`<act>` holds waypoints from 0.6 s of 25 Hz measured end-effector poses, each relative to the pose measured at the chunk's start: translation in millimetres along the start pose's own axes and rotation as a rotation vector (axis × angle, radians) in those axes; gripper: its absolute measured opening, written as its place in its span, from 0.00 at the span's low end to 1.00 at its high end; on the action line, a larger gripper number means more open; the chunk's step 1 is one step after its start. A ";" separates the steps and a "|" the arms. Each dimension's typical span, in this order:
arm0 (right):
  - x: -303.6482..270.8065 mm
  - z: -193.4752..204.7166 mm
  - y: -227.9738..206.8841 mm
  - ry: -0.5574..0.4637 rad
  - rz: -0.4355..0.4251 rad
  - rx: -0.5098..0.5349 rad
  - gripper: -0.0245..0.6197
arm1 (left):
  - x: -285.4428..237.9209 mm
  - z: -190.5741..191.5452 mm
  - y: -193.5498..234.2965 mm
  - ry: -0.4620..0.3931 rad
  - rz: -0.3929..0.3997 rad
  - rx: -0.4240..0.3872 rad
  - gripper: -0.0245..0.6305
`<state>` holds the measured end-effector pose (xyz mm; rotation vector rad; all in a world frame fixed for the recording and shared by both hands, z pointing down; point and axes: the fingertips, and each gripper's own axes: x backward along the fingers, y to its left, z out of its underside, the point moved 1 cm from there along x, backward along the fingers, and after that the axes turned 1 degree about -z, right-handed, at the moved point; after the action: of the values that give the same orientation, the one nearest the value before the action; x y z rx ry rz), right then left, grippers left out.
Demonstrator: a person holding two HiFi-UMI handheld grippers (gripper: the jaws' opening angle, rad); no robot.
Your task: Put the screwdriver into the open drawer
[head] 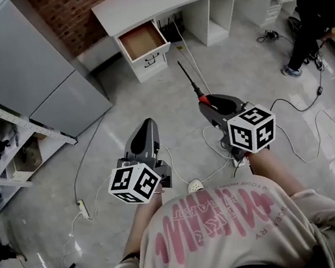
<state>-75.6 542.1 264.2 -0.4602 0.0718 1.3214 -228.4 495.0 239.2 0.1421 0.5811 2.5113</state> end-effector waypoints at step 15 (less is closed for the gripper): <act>-56.0 -24.2 7.6 0.006 0.007 -0.007 0.21 | -14.6 -22.2 56.5 -0.009 0.013 0.044 0.04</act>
<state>-92.3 483.3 257.4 -0.4707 0.0742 1.3276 -248.9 436.2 244.0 0.1743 0.6339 2.5101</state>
